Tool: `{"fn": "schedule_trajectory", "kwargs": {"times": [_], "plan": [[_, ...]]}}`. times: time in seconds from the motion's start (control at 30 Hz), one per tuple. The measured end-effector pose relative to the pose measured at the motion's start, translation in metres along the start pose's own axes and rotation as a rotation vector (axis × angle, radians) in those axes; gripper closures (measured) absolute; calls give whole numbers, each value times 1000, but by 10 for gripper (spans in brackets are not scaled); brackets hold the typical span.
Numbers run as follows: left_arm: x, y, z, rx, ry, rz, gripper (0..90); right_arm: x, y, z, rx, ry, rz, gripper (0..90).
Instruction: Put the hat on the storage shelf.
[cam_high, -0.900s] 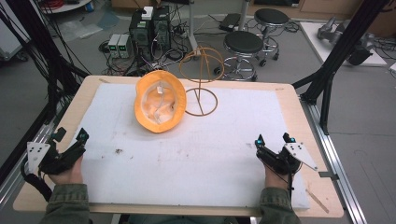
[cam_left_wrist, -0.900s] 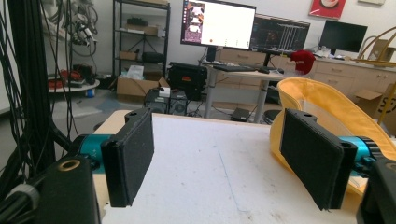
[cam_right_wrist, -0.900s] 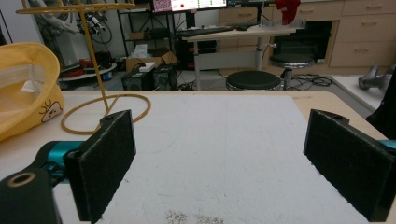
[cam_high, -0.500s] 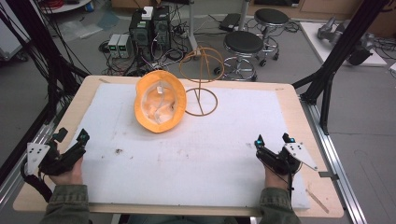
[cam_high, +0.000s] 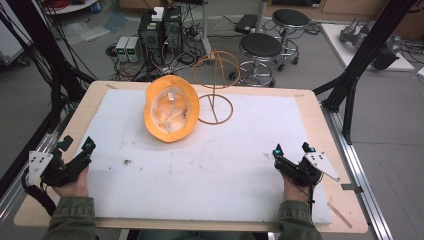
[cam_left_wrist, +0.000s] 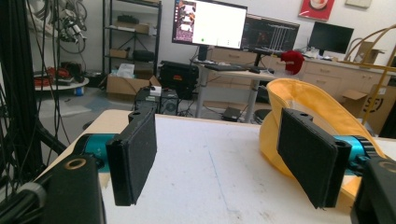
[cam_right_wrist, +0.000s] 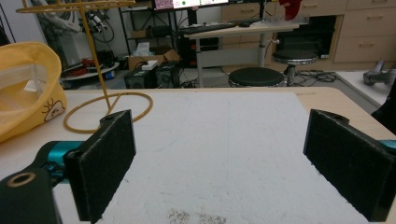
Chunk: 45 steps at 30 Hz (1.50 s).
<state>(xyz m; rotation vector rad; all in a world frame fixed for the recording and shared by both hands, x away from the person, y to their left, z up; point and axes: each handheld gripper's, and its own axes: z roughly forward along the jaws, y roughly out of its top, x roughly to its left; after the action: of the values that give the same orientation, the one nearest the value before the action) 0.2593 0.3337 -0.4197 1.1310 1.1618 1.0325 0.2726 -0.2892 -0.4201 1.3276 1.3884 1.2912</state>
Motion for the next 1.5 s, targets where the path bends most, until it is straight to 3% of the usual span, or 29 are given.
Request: {"fn": "schedule_trajectory", "kwargs": {"times": [0.1, 0.2, 0.33, 0.67, 0.87, 0.93, 1.07, 1.27, 1.33, 1.5], "plan": [[-2, 3, 2, 1, 0, 3, 301, 0, 0, 2, 4, 3, -11, 80], [-5, 6, 6, 21, -11, 30, 317, 0, 0, 3, 1, 6, -16, 80], [-7, 12, 14, 28, -8, 19, 330, 2, 0, 2, -2, 10, -31, 80], [-20, 41, 48, 52, -34, 76, 323, 2, 0, 4, 2, 12, -23, 80], [-28, 50, 66, 66, -54, 68, 323, 2, 0, 4, 1, 6, -25, 80], [-30, 51, 72, 79, -70, 71, 323, 2, 0, 4, 1, 3, -26, 80], [-37, 49, 92, 157, -130, 63, 321, 2, 0, 4, -2, 4, -23, 80], [-46, 50, 108, 178, -143, 100, 328, 2, 0, 4, -2, 3, -15, 80], [-50, 50, 116, 190, -163, 102, 329, 2, 0, 4, 3, 5, -7, 80], [-52, 41, 126, 210, -169, 93, 342, 4, 0, 3, 2, 13, -15, 80]]}}
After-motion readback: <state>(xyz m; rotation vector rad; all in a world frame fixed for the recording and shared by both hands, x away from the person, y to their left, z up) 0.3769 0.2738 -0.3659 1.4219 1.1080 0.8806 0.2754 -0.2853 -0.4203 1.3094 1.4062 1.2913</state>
